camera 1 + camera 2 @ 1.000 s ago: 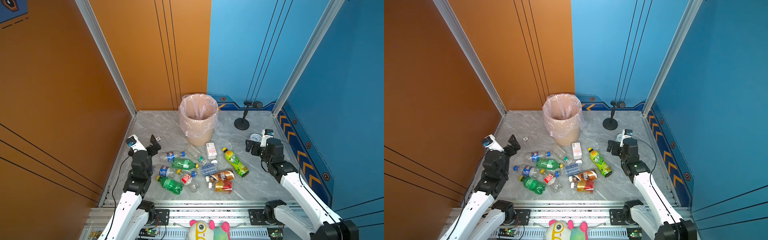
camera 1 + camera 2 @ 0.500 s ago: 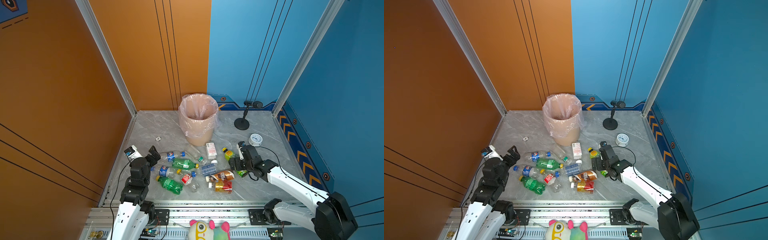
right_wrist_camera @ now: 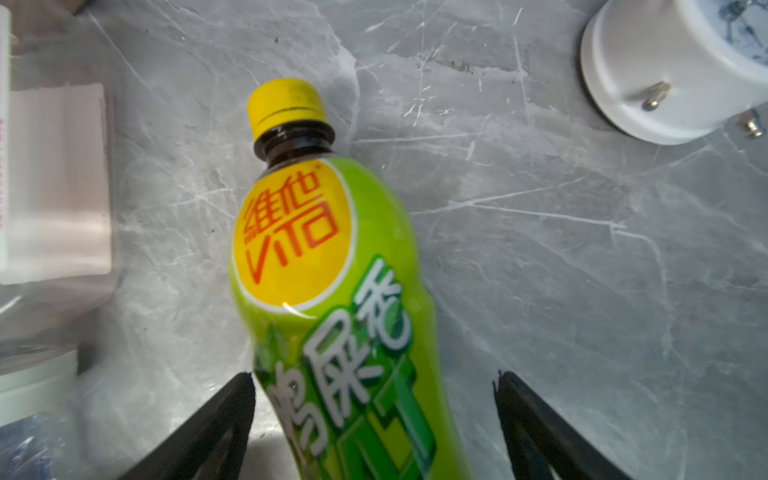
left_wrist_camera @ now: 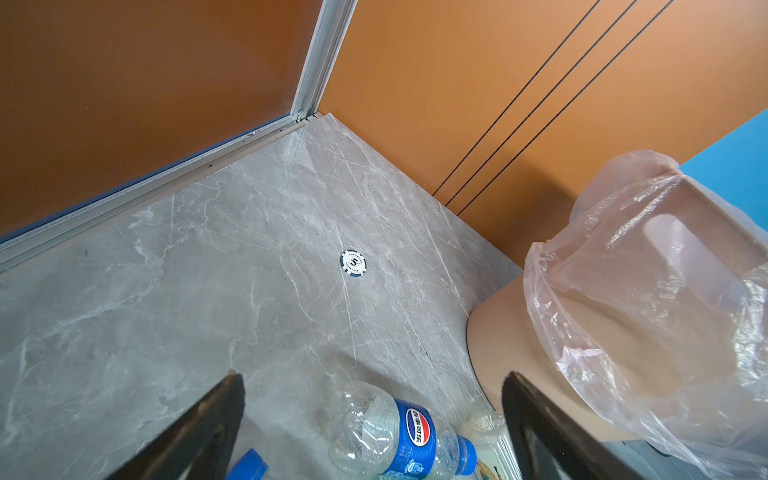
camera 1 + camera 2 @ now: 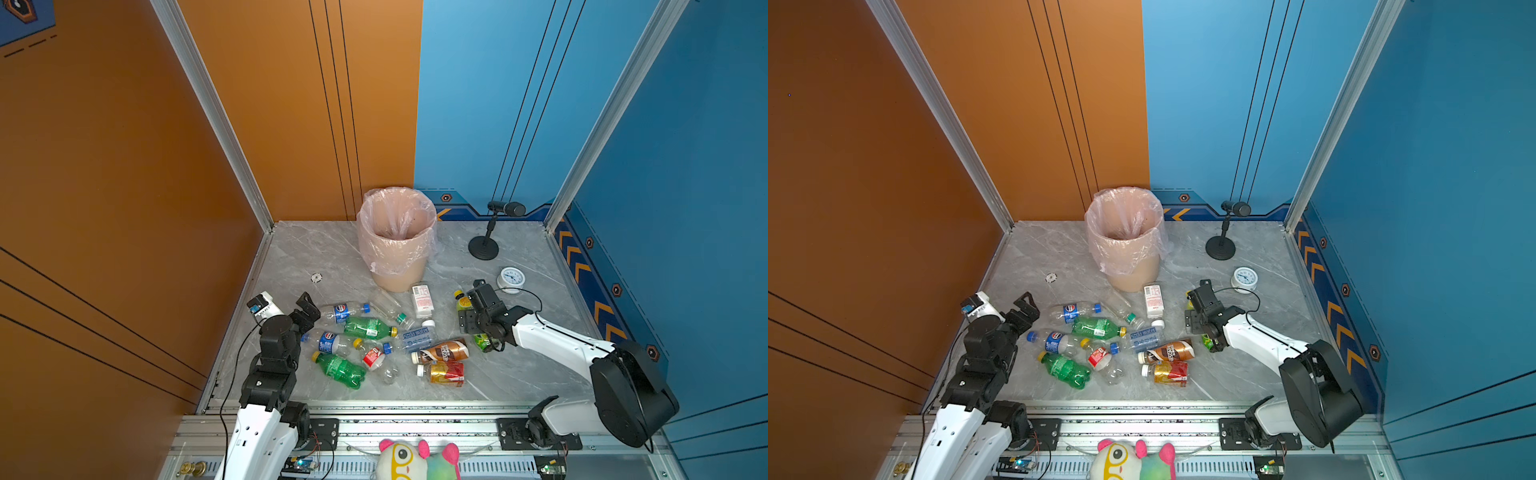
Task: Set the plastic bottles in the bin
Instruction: 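Reach the right gripper to the green Vita bottle and grasp it, then lift the Vita bottle over the bin and release it with the right gripper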
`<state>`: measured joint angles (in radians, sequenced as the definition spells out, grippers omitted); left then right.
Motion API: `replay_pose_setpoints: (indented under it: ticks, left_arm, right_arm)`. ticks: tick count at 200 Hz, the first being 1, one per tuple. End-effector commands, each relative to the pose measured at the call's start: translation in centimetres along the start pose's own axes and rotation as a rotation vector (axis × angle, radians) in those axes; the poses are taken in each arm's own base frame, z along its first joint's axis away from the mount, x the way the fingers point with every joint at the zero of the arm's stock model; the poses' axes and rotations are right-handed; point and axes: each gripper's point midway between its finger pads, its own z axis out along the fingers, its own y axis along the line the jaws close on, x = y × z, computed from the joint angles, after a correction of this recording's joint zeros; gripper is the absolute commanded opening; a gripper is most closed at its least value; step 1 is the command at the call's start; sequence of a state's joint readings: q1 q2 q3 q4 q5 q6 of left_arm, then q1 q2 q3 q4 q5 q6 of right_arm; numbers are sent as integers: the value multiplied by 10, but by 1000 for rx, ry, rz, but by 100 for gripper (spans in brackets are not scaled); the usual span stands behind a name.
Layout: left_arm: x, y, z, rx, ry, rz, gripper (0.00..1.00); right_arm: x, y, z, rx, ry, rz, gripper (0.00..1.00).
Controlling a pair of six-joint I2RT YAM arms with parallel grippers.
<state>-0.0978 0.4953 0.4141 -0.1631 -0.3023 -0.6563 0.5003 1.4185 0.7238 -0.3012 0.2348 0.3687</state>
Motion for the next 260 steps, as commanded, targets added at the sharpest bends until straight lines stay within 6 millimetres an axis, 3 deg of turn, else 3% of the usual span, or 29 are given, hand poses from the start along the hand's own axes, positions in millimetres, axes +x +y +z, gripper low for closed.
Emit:
replay_pose_setpoints:
  ticks: [1, 41, 64, 91, 133, 154, 174, 204, 223, 252, 260]
  left_arm:
    - [3, 4, 0, -10, 12, -14, 98]
    - [5, 6, 0, -13, 17, -26, 98]
    - [11, 12, 0, -39, 41, -38, 98]
    - [13, 14, 0, -50, 52, -40, 98]
    - [20, 16, -3, -47, 84, -58, 98]
    - [24, 21, -6, -64, 103, -61, 98]
    - [31, 21, -8, -51, 126, -73, 98]
    - [39, 25, -11, -53, 141, -111, 99]
    - [43, 25, -12, -45, 154, -120, 99]
    - [44, 26, -17, -41, 165, -129, 100]
    - [44, 25, -17, -38, 164, -127, 99]
  right_arm:
    - [-14, -6, 7, 52, -33, 28, 83]
    - [-18, -13, 14, 90, -43, 20, 60]
    - [-27, -16, 2, 103, -59, 23, 54]
    - [-56, -21, -35, 89, -179, 45, 52]
    - [-131, -12, -135, -33, -497, 93, 50]
    - [-177, 9, -190, -123, -672, 83, 49]
    - [-220, 41, -235, -200, -812, 35, 49]
    - [-284, 88, -276, -315, -966, 4, 49]
    - [-318, 121, -274, -339, -1000, -39, 49]
    - [-352, 162, -254, -358, -1016, -97, 49]
    - [-362, 169, -258, -364, -1037, -103, 49]
